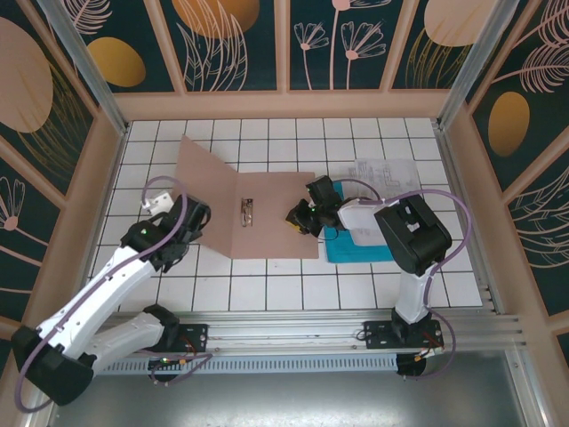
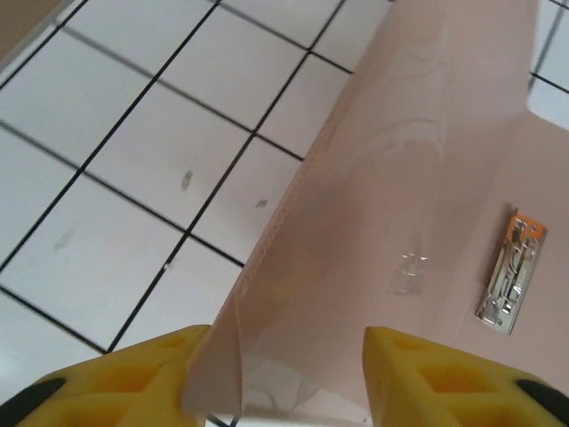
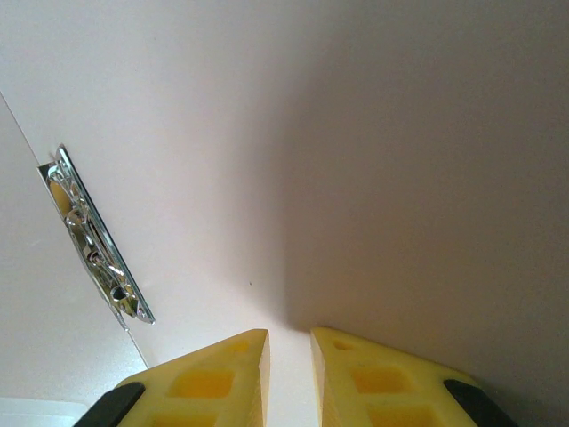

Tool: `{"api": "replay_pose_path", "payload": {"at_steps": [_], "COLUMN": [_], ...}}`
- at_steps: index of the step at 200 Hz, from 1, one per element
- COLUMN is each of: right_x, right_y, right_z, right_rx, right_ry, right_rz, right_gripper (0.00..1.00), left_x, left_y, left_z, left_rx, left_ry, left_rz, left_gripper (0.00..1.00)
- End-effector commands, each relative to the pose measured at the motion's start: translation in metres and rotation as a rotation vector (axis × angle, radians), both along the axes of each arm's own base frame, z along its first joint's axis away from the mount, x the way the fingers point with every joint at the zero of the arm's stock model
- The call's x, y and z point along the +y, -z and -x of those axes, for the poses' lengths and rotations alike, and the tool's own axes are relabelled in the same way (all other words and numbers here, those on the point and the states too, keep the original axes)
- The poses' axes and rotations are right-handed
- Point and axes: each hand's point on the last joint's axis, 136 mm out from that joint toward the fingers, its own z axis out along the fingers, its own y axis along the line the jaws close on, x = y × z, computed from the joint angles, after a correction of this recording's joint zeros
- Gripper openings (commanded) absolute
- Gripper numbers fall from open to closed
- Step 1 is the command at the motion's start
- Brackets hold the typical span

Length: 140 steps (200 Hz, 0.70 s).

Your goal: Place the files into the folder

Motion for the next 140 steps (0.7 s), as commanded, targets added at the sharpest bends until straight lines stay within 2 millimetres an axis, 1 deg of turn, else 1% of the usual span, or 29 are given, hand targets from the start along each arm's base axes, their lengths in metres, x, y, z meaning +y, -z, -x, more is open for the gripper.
{"api": "replay_pose_path", "payload": {"at_steps": [1,15,29,36,43,45,53,70,78,87,95,101,106,115,123,140], "right_x": [-0.021,-0.021,-0.020,-0.020,-0.019,-0.019,-0.018,-0.017,-0.016,-0.015,-0.014,-0.012,-0.011,-0.007,-0.003,0.005], "right_y": [0.026,0.025,0.024,0.024,0.022,0.022,0.022,0.021,0.020,0.020,0.017,0.015,0.011,0.004,-0.003,-0.022], "right_z": [0.021,0.021,0.020,0.020,0.019,0.019,0.018,0.018,0.017,0.016,0.014,0.013,0.011,0.006,0.001,-0.008], "right_rx": [0.110,0.108,0.106,0.104,0.101,0.102,0.100,0.099,0.097,0.095,0.084,0.075,0.063,0.035,0.009,-0.042], "right_ry": [0.021,0.019,0.016,0.015,0.015,0.016,0.014,0.009,0.009,0.005,-0.001,-0.009,-0.016,-0.035,-0.051,-0.082], "right_rz": [0.088,0.086,0.083,0.083,0.081,0.080,0.079,0.077,0.073,0.071,0.067,0.065,0.062,0.055,0.043,0.019], "right_gripper": [0.23,0.23,0.23,0.23,0.23,0.23,0.23,0.23,0.23,0.23,0.23,0.23,0.24,0.25,0.26,0.29], "left_x": [0.000,0.007,0.018,0.022,0.025,0.024,0.026,0.019,0.010,-0.005,-0.022,-0.037,-0.052,-0.074,-0.091,-0.117], "left_y": [0.000,-0.006,-0.022,-0.032,-0.035,-0.045,-0.055,-0.069,-0.074,-0.078,-0.081,-0.079,-0.082,-0.076,-0.066,-0.044], "left_z": [0.008,0.013,0.019,0.021,0.023,0.021,0.021,0.015,0.008,-0.003,-0.015,-0.023,-0.033,-0.044,-0.053,-0.068], "left_rx": [-0.026,-0.035,-0.070,-0.100,-0.116,-0.140,-0.170,-0.201,-0.199,-0.193,-0.180,-0.156,-0.160,-0.123,-0.081,-0.005], "left_ry": [-0.058,-0.126,-0.197,-0.226,-0.244,-0.247,-0.257,-0.224,-0.176,-0.092,-0.008,0.071,0.138,0.243,0.316,0.426], "left_rz": [0.134,0.147,0.156,0.171,0.178,0.195,0.216,0.245,0.252,0.260,0.269,0.274,0.290,0.300,0.306,0.300], "left_gripper": [0.54,0.63,0.70,0.71,0.71,0.71,0.71,0.70,0.68,0.65,0.62,0.61,0.61,0.60,0.59,0.56]}}
